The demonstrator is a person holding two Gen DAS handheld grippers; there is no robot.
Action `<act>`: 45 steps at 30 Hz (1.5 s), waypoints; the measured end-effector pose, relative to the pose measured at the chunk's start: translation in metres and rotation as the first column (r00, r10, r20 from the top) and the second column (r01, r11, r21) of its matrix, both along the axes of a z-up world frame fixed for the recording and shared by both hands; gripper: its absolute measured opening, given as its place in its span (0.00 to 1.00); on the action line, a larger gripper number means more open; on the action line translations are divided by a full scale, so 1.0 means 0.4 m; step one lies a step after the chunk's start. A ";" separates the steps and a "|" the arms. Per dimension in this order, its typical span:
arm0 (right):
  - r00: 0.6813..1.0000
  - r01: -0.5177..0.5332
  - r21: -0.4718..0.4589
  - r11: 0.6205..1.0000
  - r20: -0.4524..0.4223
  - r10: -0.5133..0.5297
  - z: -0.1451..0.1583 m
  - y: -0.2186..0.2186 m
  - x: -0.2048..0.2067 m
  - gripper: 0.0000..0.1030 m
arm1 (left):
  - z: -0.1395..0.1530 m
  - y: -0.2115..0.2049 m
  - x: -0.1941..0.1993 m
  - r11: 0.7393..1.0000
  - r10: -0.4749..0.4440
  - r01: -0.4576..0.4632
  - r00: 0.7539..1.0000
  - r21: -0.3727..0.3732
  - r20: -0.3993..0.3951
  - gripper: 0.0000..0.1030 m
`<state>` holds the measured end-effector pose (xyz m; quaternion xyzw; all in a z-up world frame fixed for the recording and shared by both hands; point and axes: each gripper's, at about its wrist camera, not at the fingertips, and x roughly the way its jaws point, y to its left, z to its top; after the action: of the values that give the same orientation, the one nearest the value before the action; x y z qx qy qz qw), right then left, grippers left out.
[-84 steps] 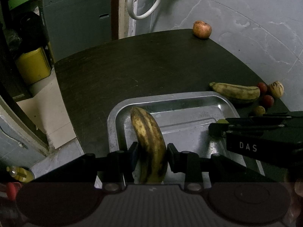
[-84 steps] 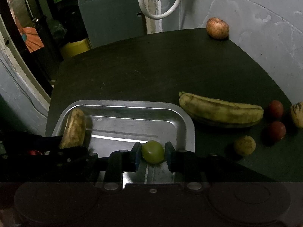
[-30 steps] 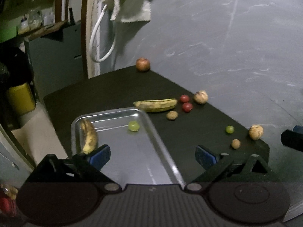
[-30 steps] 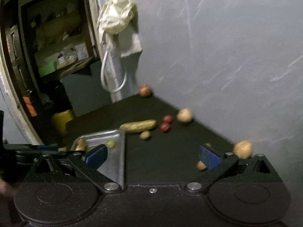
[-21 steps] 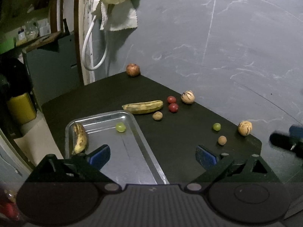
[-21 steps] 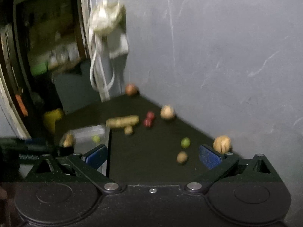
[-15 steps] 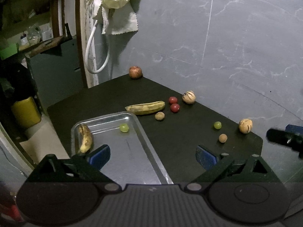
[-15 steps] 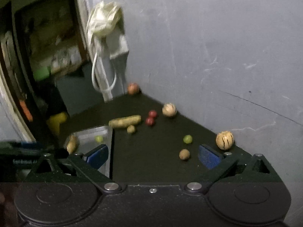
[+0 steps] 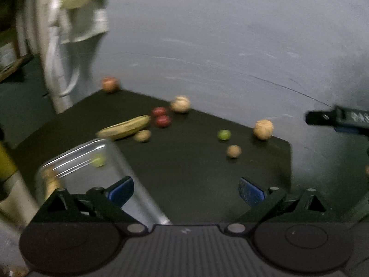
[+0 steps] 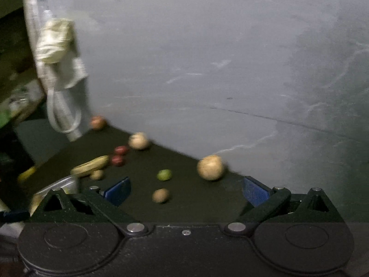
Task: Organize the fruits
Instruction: 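Grasp a small brown round fruit with the left gripper while the right gripper grasps the striped melon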
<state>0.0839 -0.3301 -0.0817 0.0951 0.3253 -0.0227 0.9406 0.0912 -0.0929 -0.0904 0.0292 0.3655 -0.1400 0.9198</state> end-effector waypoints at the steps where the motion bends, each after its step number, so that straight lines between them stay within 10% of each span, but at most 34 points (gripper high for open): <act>1: 1.000 0.015 -0.011 1.000 -0.007 -0.015 -0.006 -0.015 0.012 0.99 | -0.014 -0.024 0.017 0.999 -0.033 0.033 0.999 -0.005 0.003 0.97; 22: 0.982 0.081 -0.067 0.994 -0.163 -0.091 -0.205 -0.032 0.271 0.84 | -0.263 -0.293 0.306 0.962 -0.262 0.264 0.964 0.070 -0.039 0.61; 37: 0.979 0.058 -0.092 0.994 -0.191 -0.075 -0.241 -0.016 0.326 0.83 | -0.304 -0.324 0.346 0.954 -0.280 0.286 0.957 0.091 -0.071 0.28; 45: 0.977 0.050 -0.100 0.994 -0.203 -0.069 -0.262 -0.017 0.360 0.76 | -0.302 -0.308 0.343 0.958 -0.266 0.272 0.961 0.093 -0.070 0.27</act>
<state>0.2279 -0.3368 -0.1866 0.0572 0.4165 -0.0760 0.9041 0.2284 -0.2163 -0.2111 0.1214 0.3909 -0.2458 0.8787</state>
